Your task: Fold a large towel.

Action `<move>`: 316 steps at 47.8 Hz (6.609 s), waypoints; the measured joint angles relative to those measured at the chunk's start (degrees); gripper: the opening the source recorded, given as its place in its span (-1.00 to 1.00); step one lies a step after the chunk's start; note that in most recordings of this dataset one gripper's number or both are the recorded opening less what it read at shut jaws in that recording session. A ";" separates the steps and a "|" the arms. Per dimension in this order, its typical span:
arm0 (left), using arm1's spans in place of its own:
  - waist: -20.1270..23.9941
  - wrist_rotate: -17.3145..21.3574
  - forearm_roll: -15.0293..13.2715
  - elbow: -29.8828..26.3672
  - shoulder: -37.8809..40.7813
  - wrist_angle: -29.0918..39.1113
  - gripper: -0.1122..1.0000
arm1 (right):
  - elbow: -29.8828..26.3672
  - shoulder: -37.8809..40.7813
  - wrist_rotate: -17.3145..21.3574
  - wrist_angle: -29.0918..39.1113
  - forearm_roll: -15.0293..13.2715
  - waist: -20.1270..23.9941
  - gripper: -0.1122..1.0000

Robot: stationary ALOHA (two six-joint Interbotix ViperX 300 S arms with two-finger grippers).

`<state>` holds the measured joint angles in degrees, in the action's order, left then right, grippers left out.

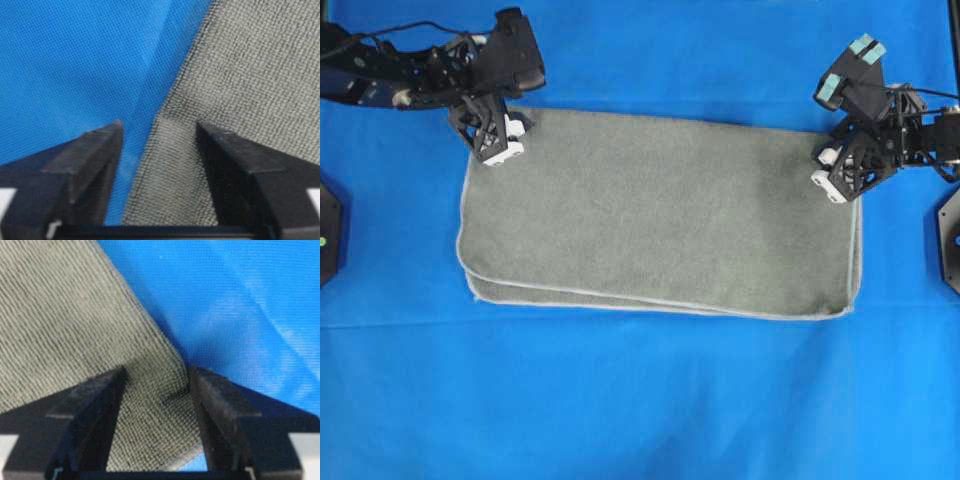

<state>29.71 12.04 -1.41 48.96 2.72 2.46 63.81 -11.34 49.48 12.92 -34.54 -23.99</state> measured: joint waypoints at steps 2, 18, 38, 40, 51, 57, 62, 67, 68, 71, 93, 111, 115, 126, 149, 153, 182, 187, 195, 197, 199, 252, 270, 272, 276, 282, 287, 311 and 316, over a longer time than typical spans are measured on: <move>-0.09 -0.53 -0.09 0.09 0.00 0.44 0.02 | 0.26 0.00 0.00 -0.70 0.00 -0.09 0.18; -3.52 -3.34 -0.18 1.23 -2.02 8.96 -0.74 | 0.70 -1.67 -0.09 -1.23 0.70 3.96 -0.72; -11.87 -10.46 -0.35 -0.70 -22.41 24.43 -0.74 | -8.44 -21.97 -0.18 22.15 4.75 17.58 -0.72; -12.04 -11.43 -0.35 -1.14 -24.43 25.84 -0.74 | -10.20 -24.26 0.09 24.70 4.75 19.34 -0.72; -16.17 -13.80 -0.35 -2.72 -34.63 28.74 -0.74 | -16.61 -31.29 -0.09 27.42 4.04 25.66 -0.72; -19.16 -14.68 -0.35 -2.72 -36.91 28.74 -0.74 | -16.88 -29.97 0.26 27.60 2.20 24.87 -0.72; -22.06 -16.79 -0.35 -2.81 -37.71 27.69 -0.74 | -17.31 -28.65 0.53 26.98 0.26 21.62 -0.72; -26.10 -19.42 -0.35 -3.08 -37.27 24.35 -0.74 | -18.19 -27.25 0.53 25.22 -1.23 16.26 -0.72; -26.98 -19.95 -0.44 -3.16 -37.09 23.73 -0.74 | -18.28 -26.89 0.44 24.61 -1.49 14.94 -0.72; -29.53 -20.57 -0.35 -3.87 -36.30 22.15 -0.74 | -18.81 -25.49 0.53 22.24 -1.93 10.28 -0.72; -43.86 -20.92 -0.26 -16.96 -25.49 17.49 -0.74 | -25.84 -13.62 -1.58 4.31 -2.46 -5.19 -0.72; -45.26 -25.84 -0.18 -33.84 -9.05 14.68 -0.74 | -25.49 -15.47 -5.45 9.93 -2.37 -5.27 -0.72; -46.05 -25.93 -0.09 -39.20 -3.78 14.77 -0.74 | -23.64 -19.42 -5.45 14.33 -2.29 -4.92 -0.72; -47.37 -26.63 -0.09 -53.44 7.65 15.64 -0.74 | -20.57 -31.55 -5.71 25.14 -2.20 -2.11 -0.72; -48.08 -50.10 -0.18 -42.10 9.58 2.81 -0.74 | -23.64 -8.61 -7.56 16.00 -1.93 -1.41 -0.72; -48.43 -54.76 -0.26 -36.12 7.21 -0.88 -0.75 | -26.89 -1.14 -8.88 11.51 -1.93 -1.32 -0.72; -47.64 -63.11 -0.53 -11.16 -4.13 -4.66 -0.74 | -40.34 18.37 -18.37 -2.11 -2.46 -1.67 -0.72; -47.11 -61.61 -0.44 -10.81 -4.22 -4.66 -0.68 | -40.34 18.37 -19.86 -2.20 -2.46 -1.67 -0.70; -46.76 -58.89 -0.44 -10.90 -4.13 -4.66 0.14 | -40.34 18.37 -22.24 -3.08 -2.55 -1.67 -0.07; -46.67 -58.54 -0.44 -10.90 -4.22 -4.66 0.34 | -40.34 18.37 -23.12 -3.16 -2.64 -1.67 0.14; -46.58 -58.27 -0.44 -10.90 -4.22 -4.66 0.52 | -40.34 18.37 -23.91 -3.25 -2.90 -1.67 0.30; -22.85 -14.85 -0.09 -4.92 -31.90 -3.34 0.57 | -8.17 -31.38 -15.73 -6.59 2.46 7.12 0.24; -15.29 -13.10 -0.09 -5.45 -23.82 -8.35 0.57 | -7.03 -29.71 -14.33 -3.16 1.67 1.76 0.24; -13.62 -12.83 -0.09 -5.63 -21.53 -10.02 0.57 | -7.03 -28.48 -14.33 -3.16 1.58 -0.26 0.24; -10.20 -11.78 -0.09 -6.15 -17.58 -12.13 0.58 | -7.03 -25.05 -14.50 -3.08 1.49 -4.31 0.24; -6.24 -10.20 -0.09 -7.82 -10.63 -14.94 0.58 | -7.38 -18.98 -14.59 -3.52 1.14 -8.88 0.24; -3.34 -10.11 -0.09 -10.11 -4.04 -17.14 0.58 | -8.17 -11.60 -14.68 -5.63 0.88 -12.74 0.24; 2.99 -10.02 -0.18 -21.80 18.90 -17.58 0.54 | -17.14 16.26 -14.77 -15.91 0.18 -16.70 0.24; 2.90 -10.02 -0.18 -22.94 20.21 -16.08 0.46 | -18.28 18.28 -14.94 -15.91 0.00 -16.79 0.23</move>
<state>32.61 2.02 -1.58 26.02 22.94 -13.62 45.53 6.94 34.54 -2.99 -34.54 -40.78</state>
